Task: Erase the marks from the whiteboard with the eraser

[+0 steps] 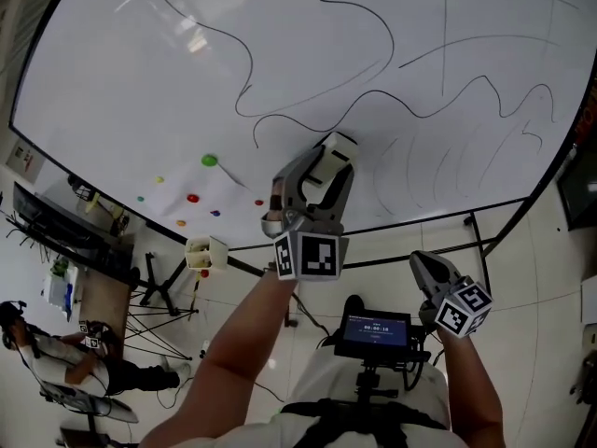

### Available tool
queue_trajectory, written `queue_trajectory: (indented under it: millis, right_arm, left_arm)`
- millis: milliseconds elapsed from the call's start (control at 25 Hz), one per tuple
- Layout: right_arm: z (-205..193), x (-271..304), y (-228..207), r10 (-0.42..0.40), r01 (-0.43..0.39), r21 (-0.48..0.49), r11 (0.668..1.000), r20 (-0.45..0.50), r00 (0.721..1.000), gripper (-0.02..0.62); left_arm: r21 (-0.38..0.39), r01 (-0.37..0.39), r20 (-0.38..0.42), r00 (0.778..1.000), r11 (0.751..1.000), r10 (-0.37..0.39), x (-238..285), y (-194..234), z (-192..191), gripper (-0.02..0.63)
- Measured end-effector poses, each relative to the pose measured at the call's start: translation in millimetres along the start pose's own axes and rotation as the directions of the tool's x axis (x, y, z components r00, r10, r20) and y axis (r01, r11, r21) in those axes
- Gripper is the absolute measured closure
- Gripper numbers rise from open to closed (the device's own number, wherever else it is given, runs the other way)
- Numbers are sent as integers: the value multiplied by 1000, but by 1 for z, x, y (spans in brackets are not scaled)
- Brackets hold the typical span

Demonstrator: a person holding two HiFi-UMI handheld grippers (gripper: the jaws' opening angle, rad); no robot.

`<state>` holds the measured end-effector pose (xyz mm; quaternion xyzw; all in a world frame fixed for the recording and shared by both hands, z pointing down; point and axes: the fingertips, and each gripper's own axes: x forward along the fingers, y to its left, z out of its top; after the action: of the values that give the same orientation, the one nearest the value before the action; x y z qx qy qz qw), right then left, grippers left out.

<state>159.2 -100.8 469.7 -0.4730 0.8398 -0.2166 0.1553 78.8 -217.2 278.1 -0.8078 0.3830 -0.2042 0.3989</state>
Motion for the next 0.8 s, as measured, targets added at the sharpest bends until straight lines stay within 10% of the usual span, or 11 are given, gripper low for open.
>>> queue_trajectory:
  millis: [280,480,800]
  right_arm:
    - [4,-3,-2,-11,10,8,1000,20,1000,577]
    - [3,-5,-5,-22,22,15,1000,18,1000,577]
    - [5,1,-5,-8,8,8,1000,19,1000,577]
  left_arm:
    - [-130,192,42,981,973,-188,15,-13,17,370]
    - [-257,333,69,943,907,-326,12,-20,9,370]
    - [-272,314,-17,943,909,-331,0,-19,-25,370]
